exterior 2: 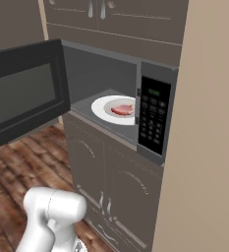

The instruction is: Transport the steak from the fridge to the microwave and turn on the microwave.

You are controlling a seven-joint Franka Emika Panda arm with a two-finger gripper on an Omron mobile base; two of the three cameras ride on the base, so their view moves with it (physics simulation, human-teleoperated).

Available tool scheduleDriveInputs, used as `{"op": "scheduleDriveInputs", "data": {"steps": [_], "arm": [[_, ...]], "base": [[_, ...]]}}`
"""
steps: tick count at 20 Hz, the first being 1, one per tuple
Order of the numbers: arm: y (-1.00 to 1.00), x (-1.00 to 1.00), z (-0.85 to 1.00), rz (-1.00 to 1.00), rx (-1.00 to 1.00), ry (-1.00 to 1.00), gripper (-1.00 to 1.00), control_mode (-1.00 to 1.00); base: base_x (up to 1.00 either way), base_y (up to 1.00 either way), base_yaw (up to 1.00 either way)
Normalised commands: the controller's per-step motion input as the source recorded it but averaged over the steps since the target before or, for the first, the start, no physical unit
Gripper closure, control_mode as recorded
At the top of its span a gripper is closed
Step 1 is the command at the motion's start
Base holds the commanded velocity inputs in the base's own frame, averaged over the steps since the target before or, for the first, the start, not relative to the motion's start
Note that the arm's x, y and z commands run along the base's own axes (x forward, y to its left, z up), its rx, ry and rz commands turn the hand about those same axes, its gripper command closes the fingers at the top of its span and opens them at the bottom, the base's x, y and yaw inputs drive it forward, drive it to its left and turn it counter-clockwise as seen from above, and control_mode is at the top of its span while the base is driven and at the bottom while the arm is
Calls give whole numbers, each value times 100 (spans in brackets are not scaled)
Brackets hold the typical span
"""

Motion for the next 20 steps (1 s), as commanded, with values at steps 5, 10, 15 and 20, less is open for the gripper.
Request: {"op": "scheduleDriveInputs", "data": {"steps": [5, 10, 15, 20], "arm": [[72, 10, -12, -11, 0, -6, -100, -100], [93, 9, -6, -14, 0, -4, -100, -100], [67, 40, -1, -6, -1, 0, -100, -100], [54, 70, -9, -6, 0, 0, -100, -100]], "base": [[0, 0, 0], [0, 0, 0], [0, 0, 0], [0, 0, 0]]}}
